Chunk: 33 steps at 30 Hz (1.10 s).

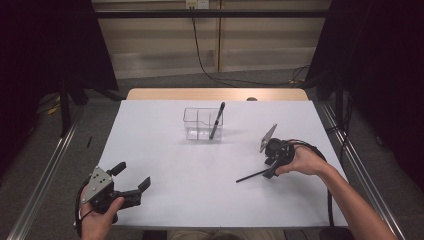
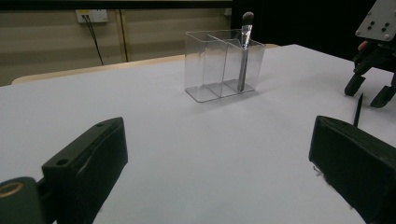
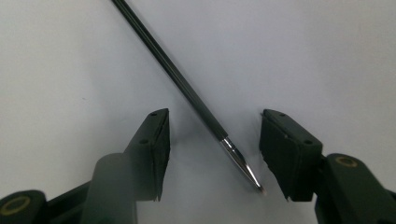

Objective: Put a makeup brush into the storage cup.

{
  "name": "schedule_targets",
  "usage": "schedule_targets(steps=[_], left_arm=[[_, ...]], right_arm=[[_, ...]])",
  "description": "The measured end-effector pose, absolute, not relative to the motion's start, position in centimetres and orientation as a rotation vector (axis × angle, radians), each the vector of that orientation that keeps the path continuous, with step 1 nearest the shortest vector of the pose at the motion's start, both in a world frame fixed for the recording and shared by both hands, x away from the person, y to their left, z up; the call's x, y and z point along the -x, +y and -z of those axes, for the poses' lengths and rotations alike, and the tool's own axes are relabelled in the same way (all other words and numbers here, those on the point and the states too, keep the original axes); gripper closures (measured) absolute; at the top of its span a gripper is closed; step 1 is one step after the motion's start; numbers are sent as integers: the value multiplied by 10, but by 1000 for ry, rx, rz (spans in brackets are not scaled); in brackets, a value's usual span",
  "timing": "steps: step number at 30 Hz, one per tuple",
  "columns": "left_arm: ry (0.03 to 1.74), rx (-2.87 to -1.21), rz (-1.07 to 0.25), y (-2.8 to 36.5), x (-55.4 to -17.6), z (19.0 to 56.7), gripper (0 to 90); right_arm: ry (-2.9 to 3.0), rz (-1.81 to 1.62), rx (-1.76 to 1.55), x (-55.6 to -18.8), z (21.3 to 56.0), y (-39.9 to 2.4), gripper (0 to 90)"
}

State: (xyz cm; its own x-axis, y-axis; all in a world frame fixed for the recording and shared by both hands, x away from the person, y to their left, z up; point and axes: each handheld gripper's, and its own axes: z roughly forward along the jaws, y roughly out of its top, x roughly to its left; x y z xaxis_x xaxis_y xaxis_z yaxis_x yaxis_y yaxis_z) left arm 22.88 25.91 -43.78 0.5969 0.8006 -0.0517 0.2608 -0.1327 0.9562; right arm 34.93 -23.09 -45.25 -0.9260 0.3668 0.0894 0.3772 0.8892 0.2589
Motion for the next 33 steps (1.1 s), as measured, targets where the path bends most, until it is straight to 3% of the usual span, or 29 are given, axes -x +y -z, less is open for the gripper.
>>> schedule_targets(steps=[10, 16, 19, 33], left_arm=[[883, -1693, -590, 259, -229, 438, 45], [884, -1695, -587, 259, -229, 438, 45], [884, -1693, -584, 258, -229, 439, 45], [878, -1699, -586, 258, -229, 439, 46]], right_arm=[[-3076, 289, 490, -350, 452, -220, 520], [-3078, 253, 498, -351, 450, -218, 605], [-3067, 248, 491, -352, 449, -218, 734], [-3055, 180, 471, -355, 449, -213, 861]])
